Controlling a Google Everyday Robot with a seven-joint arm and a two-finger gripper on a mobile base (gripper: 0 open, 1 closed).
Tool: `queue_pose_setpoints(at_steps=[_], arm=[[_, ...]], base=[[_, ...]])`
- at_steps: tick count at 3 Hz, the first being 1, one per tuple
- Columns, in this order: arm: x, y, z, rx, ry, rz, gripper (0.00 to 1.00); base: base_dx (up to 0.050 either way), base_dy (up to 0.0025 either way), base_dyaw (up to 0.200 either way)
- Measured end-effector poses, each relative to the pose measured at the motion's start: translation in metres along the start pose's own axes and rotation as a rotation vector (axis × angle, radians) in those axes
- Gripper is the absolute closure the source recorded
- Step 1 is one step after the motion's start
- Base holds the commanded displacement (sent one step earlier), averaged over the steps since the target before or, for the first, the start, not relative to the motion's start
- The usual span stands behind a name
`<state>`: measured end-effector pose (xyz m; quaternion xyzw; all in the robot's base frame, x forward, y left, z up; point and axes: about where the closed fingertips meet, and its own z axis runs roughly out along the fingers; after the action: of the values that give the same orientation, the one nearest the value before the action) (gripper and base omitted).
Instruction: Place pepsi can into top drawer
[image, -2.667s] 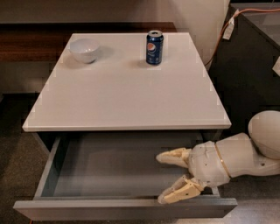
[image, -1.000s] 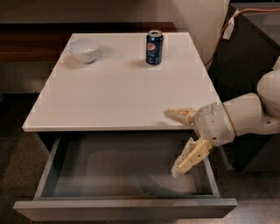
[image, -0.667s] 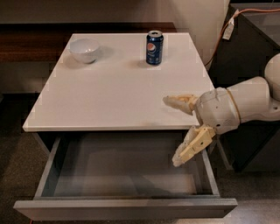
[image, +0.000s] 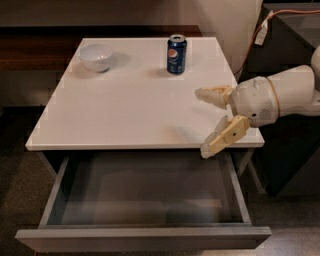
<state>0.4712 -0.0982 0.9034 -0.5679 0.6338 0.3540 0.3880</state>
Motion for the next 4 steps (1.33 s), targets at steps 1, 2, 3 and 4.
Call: queue_pose_setpoints(at_steps=[1, 2, 3, 4], arm=[[-0.001, -0.036, -0.016, 0.092, -0.006, 0.026, 0.0], [-0.006, -0.085, -0.022, 0.192, 0.028, 0.056, 0.0], [-0.008, -0.115, -0.016, 0.235, 0.084, 0.077, 0.0], [-0.008, -0.149, -0.015, 0.298, 0.148, 0.102, 0.0]], base=[[0.0, 0.0, 0.0], [0.0, 0.0, 0.0], [0.0, 0.0, 0.0], [0.0, 0.0, 0.0]])
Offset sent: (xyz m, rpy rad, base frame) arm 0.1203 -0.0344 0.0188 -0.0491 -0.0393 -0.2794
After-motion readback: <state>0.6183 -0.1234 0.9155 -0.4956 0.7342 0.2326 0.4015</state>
